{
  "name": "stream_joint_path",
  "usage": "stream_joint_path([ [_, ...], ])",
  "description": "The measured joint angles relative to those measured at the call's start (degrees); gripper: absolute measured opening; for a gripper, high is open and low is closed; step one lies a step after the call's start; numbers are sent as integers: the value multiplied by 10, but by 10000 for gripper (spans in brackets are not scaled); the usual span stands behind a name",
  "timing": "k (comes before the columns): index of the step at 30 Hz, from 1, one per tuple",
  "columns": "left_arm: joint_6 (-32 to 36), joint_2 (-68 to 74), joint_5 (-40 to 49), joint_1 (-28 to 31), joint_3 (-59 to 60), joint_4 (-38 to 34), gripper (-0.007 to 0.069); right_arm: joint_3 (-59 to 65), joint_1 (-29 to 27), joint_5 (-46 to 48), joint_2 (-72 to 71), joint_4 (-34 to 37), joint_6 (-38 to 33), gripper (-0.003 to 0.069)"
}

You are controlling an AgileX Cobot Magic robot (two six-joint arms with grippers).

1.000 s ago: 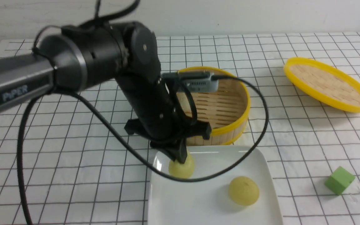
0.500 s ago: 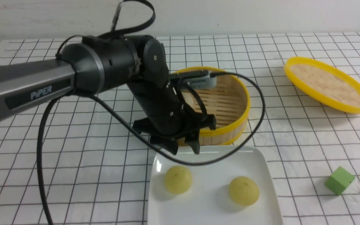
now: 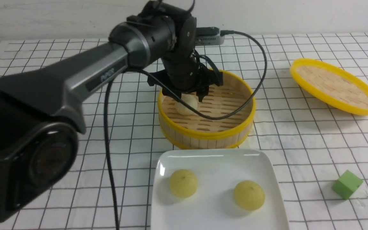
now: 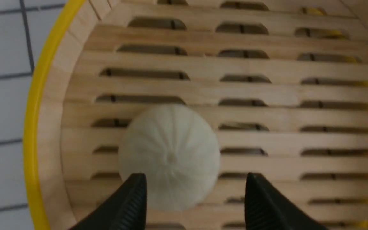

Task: Put the steamed buns into the plate on the white-black tablecloth.
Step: 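Reach into the bamboo steamer and grasp a bun with the left gripper, then carry the bun from the bamboo steamer to the plate with the left gripper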

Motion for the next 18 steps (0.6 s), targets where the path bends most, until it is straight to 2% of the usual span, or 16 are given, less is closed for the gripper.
stream_joint_path([
  [4, -1, 29, 0, 0, -17, 22, 403, 0, 0, -1, 0, 0, 0, 85],
  [5, -1, 36, 3, 0, -19, 25, 353, 0, 0, -1, 0, 0, 0, 85],
  [6, -1, 37, 3, 0, -20, 25, 353, 0, 0, -1, 0, 0, 0, 85],
  [8, -1, 36, 15, 0, -24, 24, 231, 0, 0, -1, 0, 0, 0, 86],
  [9, -1, 36, 19, 0, -25, 24, 209, 0, 0, -1, 0, 0, 0, 87],
  [10, -1, 32, 36, 0, -31, 18, 117, 0, 0, -1, 0, 0, 0, 89],
  [12, 2, 23, 60, 0, -43, 5, 48, 0, 0, -1, 0, 1, 0, 91],
  [18, 55, -42, 141, 0, -101, -60, 29, 0, 0, 0, 0, 1, 0, 95],
])
